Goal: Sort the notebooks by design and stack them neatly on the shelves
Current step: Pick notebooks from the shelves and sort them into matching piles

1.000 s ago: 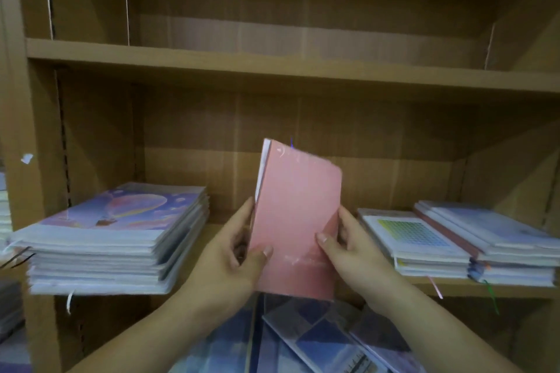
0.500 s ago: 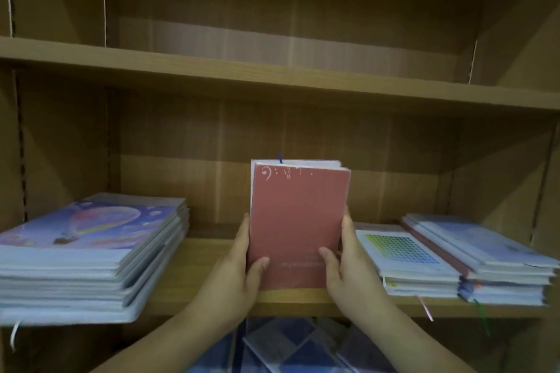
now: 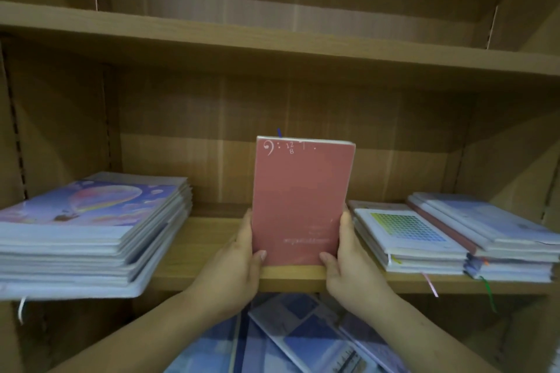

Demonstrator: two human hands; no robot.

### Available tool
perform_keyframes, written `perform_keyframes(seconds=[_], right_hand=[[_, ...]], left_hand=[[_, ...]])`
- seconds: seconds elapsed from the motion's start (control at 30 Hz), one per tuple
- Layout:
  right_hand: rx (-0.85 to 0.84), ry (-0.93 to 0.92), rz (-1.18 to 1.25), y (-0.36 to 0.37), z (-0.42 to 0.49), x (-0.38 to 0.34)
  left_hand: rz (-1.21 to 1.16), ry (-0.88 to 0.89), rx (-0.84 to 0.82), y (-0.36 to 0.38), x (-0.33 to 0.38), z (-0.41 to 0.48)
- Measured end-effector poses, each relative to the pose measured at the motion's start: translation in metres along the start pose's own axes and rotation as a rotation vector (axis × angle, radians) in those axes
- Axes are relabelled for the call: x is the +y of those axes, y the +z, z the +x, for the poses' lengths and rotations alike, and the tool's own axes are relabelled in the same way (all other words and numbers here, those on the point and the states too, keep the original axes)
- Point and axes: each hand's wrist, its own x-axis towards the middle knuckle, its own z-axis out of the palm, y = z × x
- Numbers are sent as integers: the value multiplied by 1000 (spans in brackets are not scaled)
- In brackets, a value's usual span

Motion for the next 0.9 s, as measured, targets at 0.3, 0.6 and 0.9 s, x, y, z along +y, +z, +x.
perform_keyframes(seconds=[0.3,0.6,0.9], right_hand=[[19,-21,193,-61,-16,-4],[317,95,209,-163,-42,53],[478,343,193,-251,-37,114]], left_hand=[[-207,28,-1,-2,41,5],[-454,-26,-77,71,139,54],[-697,-258,-245,150,235,116]])
